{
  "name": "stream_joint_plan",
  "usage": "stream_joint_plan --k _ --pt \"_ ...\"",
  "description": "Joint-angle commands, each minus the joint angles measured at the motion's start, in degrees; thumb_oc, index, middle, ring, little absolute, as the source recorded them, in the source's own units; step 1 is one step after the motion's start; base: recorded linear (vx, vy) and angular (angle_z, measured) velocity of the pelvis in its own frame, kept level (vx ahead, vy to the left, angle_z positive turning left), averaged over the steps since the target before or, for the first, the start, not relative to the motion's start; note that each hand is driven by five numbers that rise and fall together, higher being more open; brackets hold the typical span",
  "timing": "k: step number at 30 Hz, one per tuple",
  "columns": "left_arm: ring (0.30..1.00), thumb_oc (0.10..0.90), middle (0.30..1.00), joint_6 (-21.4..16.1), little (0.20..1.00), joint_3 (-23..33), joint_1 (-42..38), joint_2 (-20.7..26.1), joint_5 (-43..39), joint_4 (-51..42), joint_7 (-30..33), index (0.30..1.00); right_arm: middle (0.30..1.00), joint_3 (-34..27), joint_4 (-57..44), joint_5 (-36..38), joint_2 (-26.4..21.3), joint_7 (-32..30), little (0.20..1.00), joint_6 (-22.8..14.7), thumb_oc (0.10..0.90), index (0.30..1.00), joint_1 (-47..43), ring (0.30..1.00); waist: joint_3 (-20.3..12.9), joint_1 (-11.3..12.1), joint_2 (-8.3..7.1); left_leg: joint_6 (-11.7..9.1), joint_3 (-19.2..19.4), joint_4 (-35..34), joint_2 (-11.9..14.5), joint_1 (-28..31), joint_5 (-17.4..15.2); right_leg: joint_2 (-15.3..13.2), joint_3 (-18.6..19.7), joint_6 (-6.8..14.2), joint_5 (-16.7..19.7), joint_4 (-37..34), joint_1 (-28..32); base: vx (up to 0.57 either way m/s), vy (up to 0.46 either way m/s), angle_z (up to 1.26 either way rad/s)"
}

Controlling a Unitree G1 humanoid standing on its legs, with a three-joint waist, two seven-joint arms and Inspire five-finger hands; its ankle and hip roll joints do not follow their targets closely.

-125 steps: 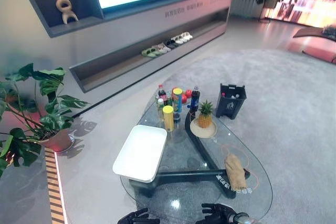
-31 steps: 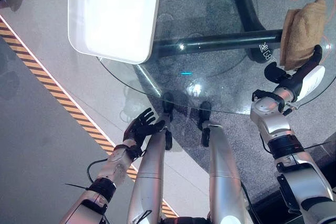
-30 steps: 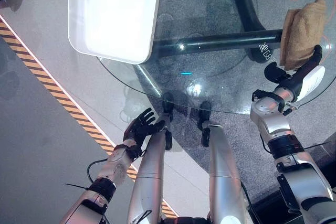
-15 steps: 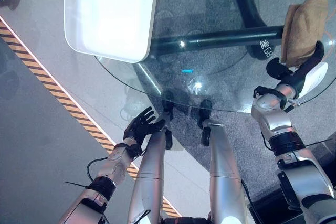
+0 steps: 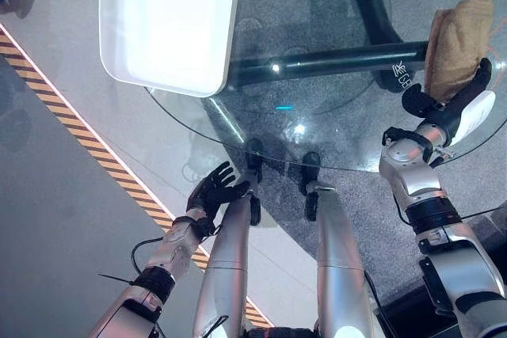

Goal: Wipe the table with a cloth and put it in the basket.

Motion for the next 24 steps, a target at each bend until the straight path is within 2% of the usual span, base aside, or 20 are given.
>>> stream_joint_plan --k 1,19,20,21,22,23,24 --pt "0.9 0.8 0.9 4.7 0.9 -7.9 7.2 -7.0 0.8 0.0 -2.2 0.9 0.3 -1.2 -6.8 0.5 -5.4 -2.3 0.2 -1.4 0.1 0.3 0.4 0.3 -1.0 0.4 1.52 2.8 1.5 8.4 -2.2 0.0 -10.5 4.9 -0.9 -0.2 10.4 -10.8 0.7 0.0 0.0 0.0" --pt "0.9 0.8 0.9 4.9 0.9 -7.9 7.6 -7.2 0.7 -0.4 -2.3 0.9 0.3 -1.1 -6.4 0.6 -5.0 -0.4 0.2 -2.4 0.1 0.3 1.0 0.3 -1.0 0.5 1.53 3.0 1.6 8.0 -2.1 0.4 -10.6 4.8 -1.0 -0.2 10.2 -10.9 0.9 0.0 0.002 0.0" --pt "0.9 0.8 0.9 5.0 0.9 -8.3 8.6 -7.2 0.7 -0.4 -2.3 0.9 0.3 -0.9 -6.4 0.5 -4.8 -0.4 0.2 -2.4 0.1 0.3 1.9 0.3 -1.0 0.6 1.62 2.8 1.2 8.4 -2.1 2.2 -12.3 5.0 -0.8 0.1 8.6 -10.2 2.5 0.0 0.032 0.0" --pt "0.9 0.8 0.9 5.0 0.9 -8.0 7.7 -7.1 0.6 -0.6 -2.2 0.9 0.3 -1.1 -6.9 0.4 -5.0 -0.3 0.2 -2.4 0.1 0.3 1.1 0.3 -1.0 0.5 1.49 3.1 1.6 7.8 -2.1 0.4 -10.6 4.8 -1.0 -0.2 10.2 -11.0 0.9 0.0 0.028 -0.03" --pt "0.9 0.8 0.9 5.0 0.9 -7.9 7.7 -7.1 0.5 -0.7 -2.1 0.9 0.3 -1.1 -6.9 0.6 -5.0 -0.2 0.2 -2.5 0.1 0.3 1.1 0.3 -1.0 0.6 1.5 3.1 1.6 7.8 -2.1 0.4 -10.6 4.7 -1.0 -0.2 10.3 -11.0 0.8 0.0 0.03 -0.03" --pt "0.9 0.8 0.9 5.1 0.9 -8.2 8.6 -7.2 0.5 -0.7 -2.1 0.9 0.3 -0.9 -6.9 0.7 -4.8 -0.2 0.2 -2.6 0.1 0.3 2.0 0.3 -1.0 0.7 1.6 3.0 1.2 8.2 -2.0 2.2 -12.3 4.9 -0.8 0.2 8.7 -10.3 2.5 0.0 0.0 0.0" --pt "0.9 0.8 0.9 5.0 0.9 -8.0 7.6 -7.3 0.5 -0.9 -2.0 0.9 0.3 -1.1 -7.3 0.7 -5.0 0.0 0.2 -2.9 0.1 0.3 1.1 0.3 -1.0 0.6 1.51 3.2 1.6 7.7 -2.0 0.3 -10.6 4.7 -1.0 -0.1 10.3 -11.0 0.7 0.05 0.039 0.0"
